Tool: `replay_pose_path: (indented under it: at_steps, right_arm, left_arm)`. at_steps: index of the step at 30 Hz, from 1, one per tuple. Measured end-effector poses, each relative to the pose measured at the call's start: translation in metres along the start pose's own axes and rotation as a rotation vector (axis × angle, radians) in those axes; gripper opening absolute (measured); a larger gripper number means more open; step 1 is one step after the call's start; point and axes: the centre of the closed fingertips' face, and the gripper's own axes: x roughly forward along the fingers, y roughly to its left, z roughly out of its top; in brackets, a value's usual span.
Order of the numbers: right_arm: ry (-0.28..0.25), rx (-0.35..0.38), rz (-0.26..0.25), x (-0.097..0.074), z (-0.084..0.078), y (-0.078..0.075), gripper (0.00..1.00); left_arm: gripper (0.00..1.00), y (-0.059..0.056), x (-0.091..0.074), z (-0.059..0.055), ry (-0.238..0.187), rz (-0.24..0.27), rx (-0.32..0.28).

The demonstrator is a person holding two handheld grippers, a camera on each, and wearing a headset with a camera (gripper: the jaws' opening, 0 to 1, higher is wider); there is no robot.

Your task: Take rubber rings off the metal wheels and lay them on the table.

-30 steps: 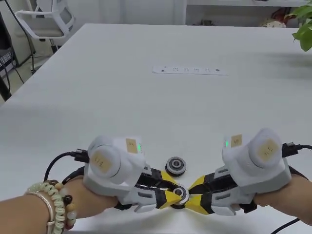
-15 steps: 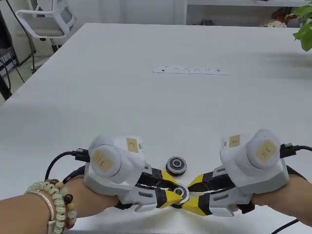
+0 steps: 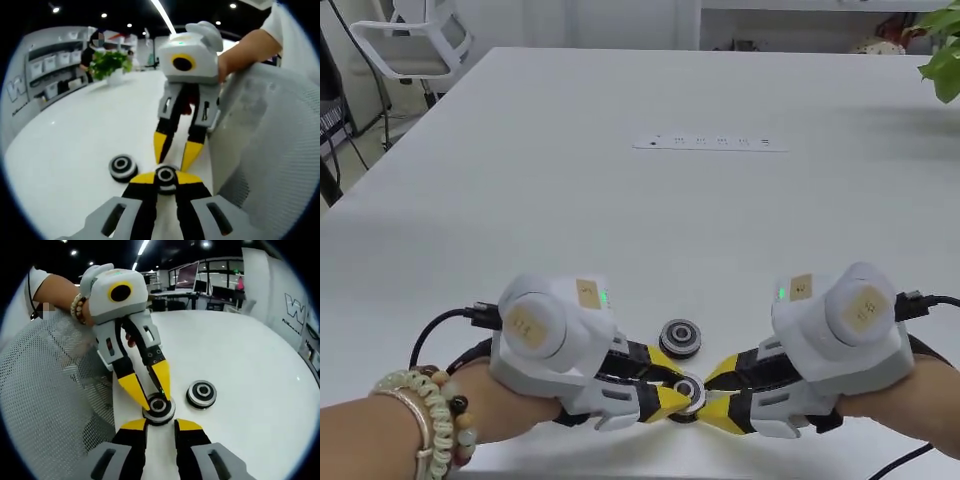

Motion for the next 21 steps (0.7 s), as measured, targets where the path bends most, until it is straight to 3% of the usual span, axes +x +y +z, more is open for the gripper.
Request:
replay_pose_path:
  at_steps: [2, 5, 8, 13, 21]
  right_arm:
    - [-0.015, 0.019, 0.01, 0.0021, 0.004, 0.0021, 0.26]
    - [0.01, -0.042, 0.005, 0.006, 0.0019, 0.0035, 0.21]
    - [0.011, -0.012, 0.008, 0.0043, 0.0021, 0.0021, 0.2]
    - [0.025, -0.075, 0.005, 0.0025, 0.0003, 0.0043, 0.17]
    - [0.03, -0.069, 0.002, 0.0017, -0.0002, 0.0029, 0.16]
  left_arm:
    - [0.14, 0.0001, 0.0, 0.0, 0.0, 0.0, 0.0]
    - [0.14, 0.0, 0.0, -0.0001, 0.001, 0.001, 0.0]
    - [0.13, 0.0, 0.0001, -0.0001, 0.001, 0.001, 0.0]
    - [0.13, 0.0, 0.0002, -0.0001, -0.002, 0.001, -0.002]
    - [0.13, 0.0001, 0.0001, 0.0001, -0.002, 0.002, -0.005]
